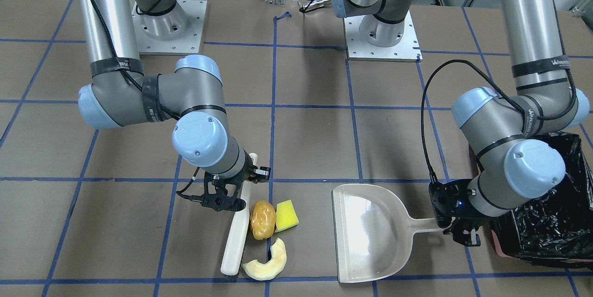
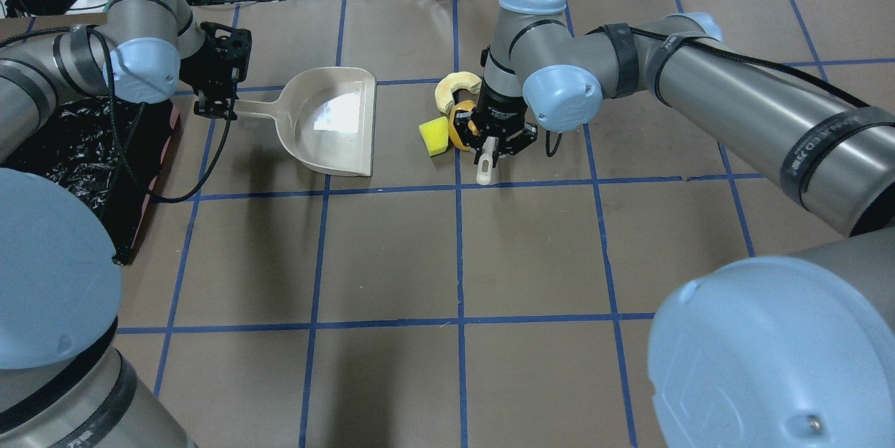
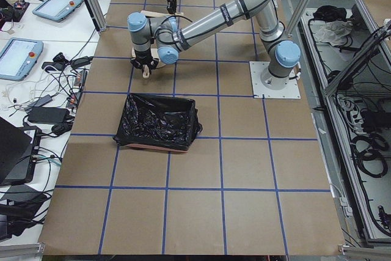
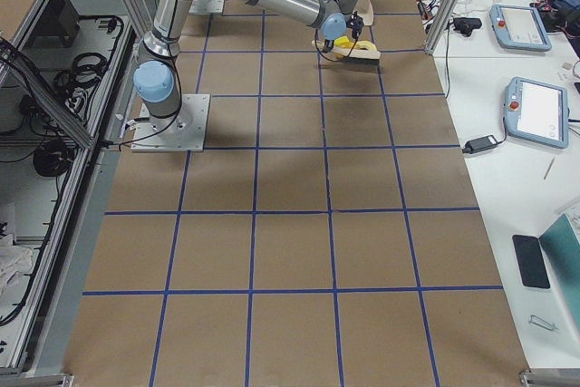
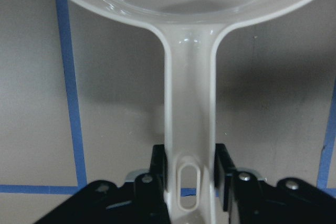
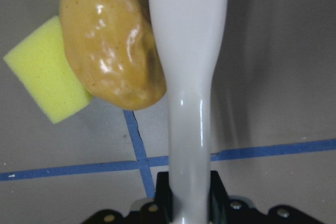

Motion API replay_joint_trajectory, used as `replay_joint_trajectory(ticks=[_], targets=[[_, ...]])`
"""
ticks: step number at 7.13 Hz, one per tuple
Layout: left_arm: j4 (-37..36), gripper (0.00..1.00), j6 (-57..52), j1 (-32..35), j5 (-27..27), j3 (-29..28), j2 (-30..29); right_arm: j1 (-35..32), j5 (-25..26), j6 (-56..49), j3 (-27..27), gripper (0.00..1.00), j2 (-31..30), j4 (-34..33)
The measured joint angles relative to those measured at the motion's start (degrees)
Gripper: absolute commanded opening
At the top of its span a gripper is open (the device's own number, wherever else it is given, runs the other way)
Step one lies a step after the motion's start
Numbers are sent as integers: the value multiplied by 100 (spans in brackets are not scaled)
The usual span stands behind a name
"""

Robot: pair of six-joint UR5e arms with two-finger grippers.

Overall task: Sweep and dump trash into bin
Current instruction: 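Sweep the sponge, potato and peel with the brush into the dustpan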

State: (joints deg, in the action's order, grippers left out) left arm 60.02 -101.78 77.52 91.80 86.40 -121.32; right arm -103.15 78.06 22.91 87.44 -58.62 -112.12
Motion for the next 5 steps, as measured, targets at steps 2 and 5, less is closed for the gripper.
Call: replay_joint_trajectory(ticks=[2,5], targets=[[1,0,0,0,-11,0,12,-247,-91,401,-302,0,196,-2],[1,0,0,0,-19,-3,17,-565,-245,898,-733,0,478,-19]])
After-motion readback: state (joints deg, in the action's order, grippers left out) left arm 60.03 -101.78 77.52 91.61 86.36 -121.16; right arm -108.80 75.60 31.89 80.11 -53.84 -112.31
